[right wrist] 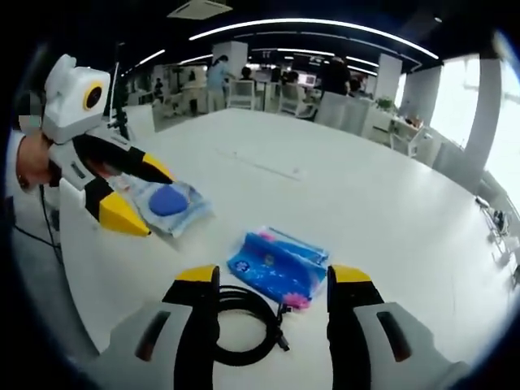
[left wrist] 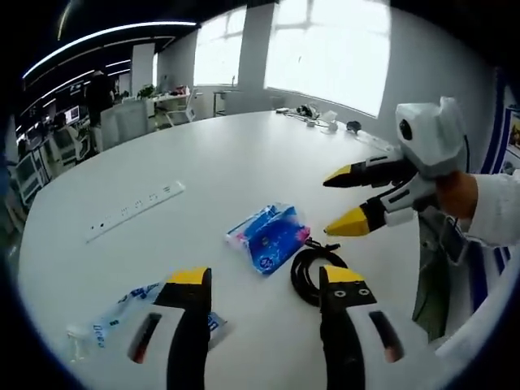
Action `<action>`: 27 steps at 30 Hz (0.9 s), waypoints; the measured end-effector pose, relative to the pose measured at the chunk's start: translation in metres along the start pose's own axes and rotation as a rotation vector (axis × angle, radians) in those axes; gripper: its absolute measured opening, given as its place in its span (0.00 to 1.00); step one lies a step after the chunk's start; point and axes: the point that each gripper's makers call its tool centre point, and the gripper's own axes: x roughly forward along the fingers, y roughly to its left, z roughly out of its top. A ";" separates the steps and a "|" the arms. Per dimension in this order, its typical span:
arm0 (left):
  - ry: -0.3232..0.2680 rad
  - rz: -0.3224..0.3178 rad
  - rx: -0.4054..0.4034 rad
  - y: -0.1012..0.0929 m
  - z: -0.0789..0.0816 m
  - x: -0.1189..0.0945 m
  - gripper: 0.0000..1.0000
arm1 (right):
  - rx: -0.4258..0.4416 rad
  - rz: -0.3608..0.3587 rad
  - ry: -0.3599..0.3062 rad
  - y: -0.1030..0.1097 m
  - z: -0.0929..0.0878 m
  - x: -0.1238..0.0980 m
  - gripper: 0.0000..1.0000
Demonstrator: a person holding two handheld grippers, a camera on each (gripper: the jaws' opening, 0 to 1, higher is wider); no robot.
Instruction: Arrange the tabletop items into an orderly group along one side of the table until the central work area is clear of visible clutter.
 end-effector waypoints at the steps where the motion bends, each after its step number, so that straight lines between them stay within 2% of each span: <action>1: -0.006 0.012 -0.003 0.005 0.000 -0.005 0.53 | -0.005 0.003 -0.002 0.002 0.002 -0.001 0.51; 4: -0.021 0.025 0.003 0.013 0.001 -0.017 0.53 | -0.035 0.003 -0.010 0.006 0.011 -0.002 0.51; 10: -0.031 0.024 0.032 0.036 -0.002 -0.038 0.54 | -0.019 -0.037 -0.028 0.011 0.027 -0.004 0.51; 20: -0.036 0.076 0.009 0.084 -0.019 -0.068 0.54 | -0.004 -0.033 -0.058 0.039 0.049 0.015 0.51; 27: -0.036 0.128 -0.019 0.114 -0.031 -0.091 0.55 | -0.004 0.005 -0.062 0.062 0.058 0.033 0.51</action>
